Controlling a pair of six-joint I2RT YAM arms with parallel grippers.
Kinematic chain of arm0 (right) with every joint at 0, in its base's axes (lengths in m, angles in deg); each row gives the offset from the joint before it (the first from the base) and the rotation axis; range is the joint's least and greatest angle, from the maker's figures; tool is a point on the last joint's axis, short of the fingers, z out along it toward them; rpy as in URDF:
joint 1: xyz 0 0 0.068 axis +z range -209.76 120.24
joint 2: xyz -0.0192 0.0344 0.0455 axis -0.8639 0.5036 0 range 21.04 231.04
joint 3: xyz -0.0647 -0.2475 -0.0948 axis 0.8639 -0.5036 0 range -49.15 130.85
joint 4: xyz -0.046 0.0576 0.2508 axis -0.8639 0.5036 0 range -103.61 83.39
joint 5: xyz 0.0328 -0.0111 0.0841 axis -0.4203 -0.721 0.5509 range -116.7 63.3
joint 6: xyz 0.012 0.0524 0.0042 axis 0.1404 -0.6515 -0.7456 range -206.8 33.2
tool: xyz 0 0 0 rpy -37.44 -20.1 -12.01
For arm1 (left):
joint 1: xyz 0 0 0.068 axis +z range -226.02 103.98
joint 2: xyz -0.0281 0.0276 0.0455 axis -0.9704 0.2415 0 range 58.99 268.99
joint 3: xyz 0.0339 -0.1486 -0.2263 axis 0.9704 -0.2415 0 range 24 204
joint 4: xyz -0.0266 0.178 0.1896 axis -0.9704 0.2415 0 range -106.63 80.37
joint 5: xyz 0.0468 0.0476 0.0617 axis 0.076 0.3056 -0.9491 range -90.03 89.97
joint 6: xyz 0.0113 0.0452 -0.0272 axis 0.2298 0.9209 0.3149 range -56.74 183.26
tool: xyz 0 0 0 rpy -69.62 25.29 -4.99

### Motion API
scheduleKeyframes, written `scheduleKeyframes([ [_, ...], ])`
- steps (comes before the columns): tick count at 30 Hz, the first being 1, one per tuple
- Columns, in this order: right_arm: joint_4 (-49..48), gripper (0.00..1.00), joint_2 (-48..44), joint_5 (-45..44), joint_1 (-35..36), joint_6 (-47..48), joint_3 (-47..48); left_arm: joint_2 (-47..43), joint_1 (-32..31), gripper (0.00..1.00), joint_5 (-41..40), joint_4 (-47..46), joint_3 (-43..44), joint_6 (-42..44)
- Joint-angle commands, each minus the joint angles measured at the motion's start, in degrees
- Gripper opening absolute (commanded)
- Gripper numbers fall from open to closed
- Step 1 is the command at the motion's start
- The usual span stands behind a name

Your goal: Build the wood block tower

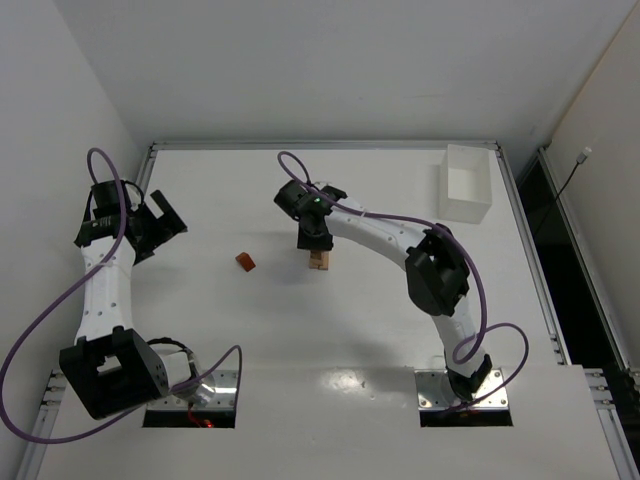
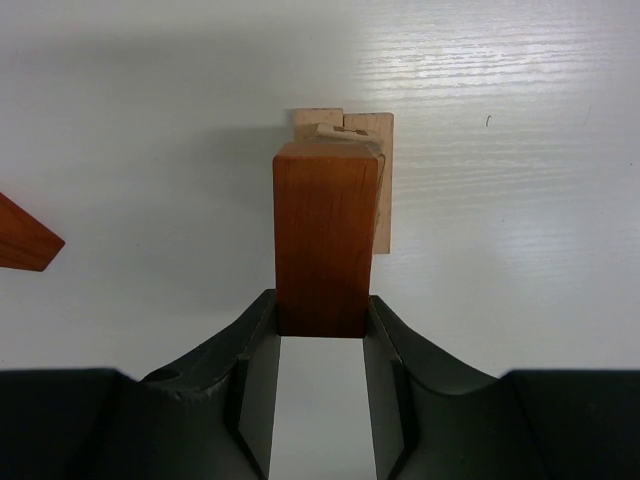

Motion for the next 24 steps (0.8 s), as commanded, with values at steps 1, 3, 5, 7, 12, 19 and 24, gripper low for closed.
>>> scheduleKeyframes([
  [1, -1.7, 0.0, -0.1, -1.0, -0.1, 0.1, 1.7, -1.5, -0.4, 1.0, 0.8, -1.3, -0.1, -0.8],
  [3, -1.7, 0.0, -0.1, -1.0, -0.7, 0.1, 1.2, -1.5, -0.4, 1.0, 0.8, -1.3, -0.1, -0.8],
  [5, -1.7, 0.0, -0.1, -0.5, -0.7, 0.1, 1.2, -1.5, -0.4, 1.0, 0.8, -1.3, -0.1, -0.8],
  [7, -2.2, 0.0, -0.1, -0.5, -0.7, 0.1, 0.7, -1.5, -0.4, 1.0, 0.8, -1.3, -0.1, -0.8],
  [12, -2.2, 0.0, -0.1, -0.5, -0.7, 0.1, -0.5, -1.5, -0.4, 1.0, 0.8, -1.3, -0.1, -0.8],
  [19, -2.2, 0.0, -1.1, 0.2, -0.7, 0.1, -2.8, -1.5, -0.4, 1.0, 0.8, -1.3, -0.1, -0.8],
  [24, -2.2, 0.03, -1.1, 0.7, -0.7, 0.1, -2.8, -1.5, -0.4, 1.0, 0.8, -1.3, -0.1, -0.8],
])
